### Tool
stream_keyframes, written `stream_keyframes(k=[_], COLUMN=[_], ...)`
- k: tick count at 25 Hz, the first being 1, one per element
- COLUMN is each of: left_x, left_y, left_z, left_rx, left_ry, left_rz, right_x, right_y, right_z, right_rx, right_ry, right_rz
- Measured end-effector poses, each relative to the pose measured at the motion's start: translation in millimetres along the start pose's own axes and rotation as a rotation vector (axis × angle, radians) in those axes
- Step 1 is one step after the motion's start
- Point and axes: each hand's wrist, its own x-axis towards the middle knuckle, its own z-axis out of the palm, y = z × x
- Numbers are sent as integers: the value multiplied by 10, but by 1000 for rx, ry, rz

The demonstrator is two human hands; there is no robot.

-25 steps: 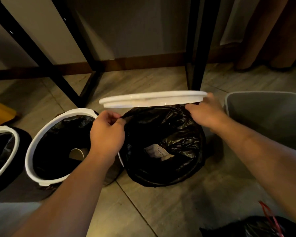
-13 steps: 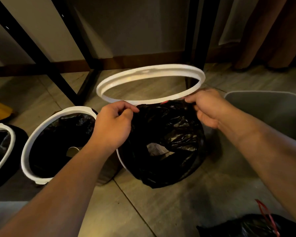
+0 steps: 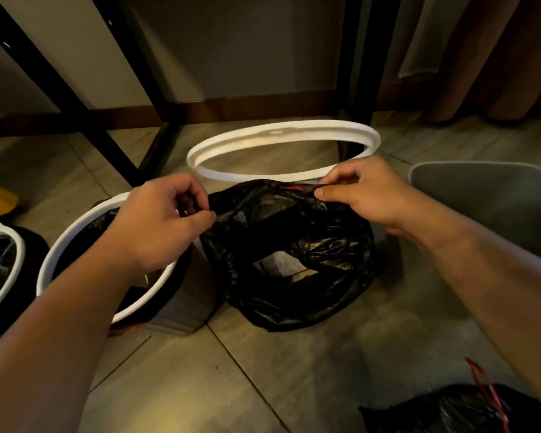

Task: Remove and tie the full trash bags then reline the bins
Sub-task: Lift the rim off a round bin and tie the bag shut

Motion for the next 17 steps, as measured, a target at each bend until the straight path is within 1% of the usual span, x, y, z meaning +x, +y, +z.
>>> stream_keyframes(k=[2, 3, 4, 7, 9, 11, 13, 16, 17], left_x=[-132, -232, -341, -665, -854, -999, -1102, -1196, -1226], left_y=[-8, 6, 29, 54, 43, 12, -15, -16, 17], left_z=[11, 50, 110, 354, 534, 656, 724, 843, 908], left_rx=[95, 117, 109, -12, -116, -201, -244, -280, -330], left_ry=[60, 118, 182, 359, 409, 400, 334, 249, 242], left_rz=[-20, -36, -62, -203, -284, -342, -399, -510, -550], right_x=[-87, -142, -204, -369, -456, -531, -605, -711, -740], right_y=[-7, 0, 14, 91, 163, 198, 218, 209, 202], right_z=[-74, -128, -194, -352, -406, -422, -460, -536, -546], right_rx=[-152, -219, -290, -434, -448, -440, -399, -216, -140], right_ry=[-5, -38, -91, -218, -278, -326, -331, -349, -368], right_rz=[-86, -90, -62, 100, 157, 154, 162, 217, 243])
